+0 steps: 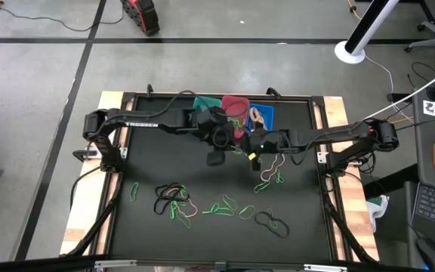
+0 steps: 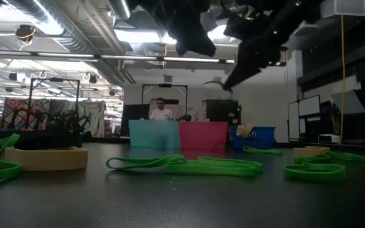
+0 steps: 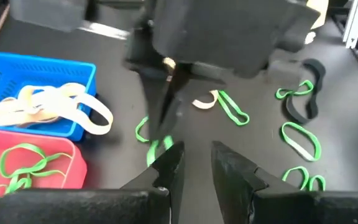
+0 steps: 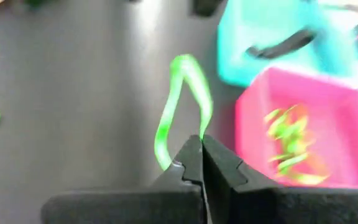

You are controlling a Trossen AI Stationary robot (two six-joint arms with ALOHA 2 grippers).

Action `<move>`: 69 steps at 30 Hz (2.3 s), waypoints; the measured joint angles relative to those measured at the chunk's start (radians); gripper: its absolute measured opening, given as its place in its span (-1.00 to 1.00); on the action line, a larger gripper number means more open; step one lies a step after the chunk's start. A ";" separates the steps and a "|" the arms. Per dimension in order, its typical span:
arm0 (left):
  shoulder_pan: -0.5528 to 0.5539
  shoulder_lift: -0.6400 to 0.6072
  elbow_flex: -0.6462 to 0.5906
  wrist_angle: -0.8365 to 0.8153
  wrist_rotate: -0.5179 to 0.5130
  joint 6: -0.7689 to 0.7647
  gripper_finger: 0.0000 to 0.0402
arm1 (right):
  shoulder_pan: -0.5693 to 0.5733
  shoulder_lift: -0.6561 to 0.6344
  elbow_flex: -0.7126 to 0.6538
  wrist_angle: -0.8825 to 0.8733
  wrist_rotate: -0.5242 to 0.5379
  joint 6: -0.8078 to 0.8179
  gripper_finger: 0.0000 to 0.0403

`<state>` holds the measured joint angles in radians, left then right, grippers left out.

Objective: Sort rubber bands into baskets
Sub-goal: Put the green rubber band into the pink bin

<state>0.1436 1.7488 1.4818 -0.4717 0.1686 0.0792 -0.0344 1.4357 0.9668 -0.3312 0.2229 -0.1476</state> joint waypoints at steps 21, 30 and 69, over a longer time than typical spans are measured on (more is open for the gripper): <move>-0.040 -0.076 0.000 -0.067 -0.001 -0.013 -0.62 | -0.410 0.151 0.016 0.340 -0.241 -0.156 -0.99; -0.064 -0.076 0.000 -0.069 -0.001 -0.018 -0.62 | -0.445 0.248 0.016 0.359 -0.232 -0.145 -0.99; -0.484 0.040 -0.003 -0.227 -0.080 -0.583 -0.23 | -0.444 0.252 0.015 0.268 -0.207 -0.146 0.04</move>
<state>-0.3401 1.7886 1.4784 -0.6990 0.0883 -0.5041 -0.4782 1.6878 0.9821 -0.0636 0.0154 -0.2935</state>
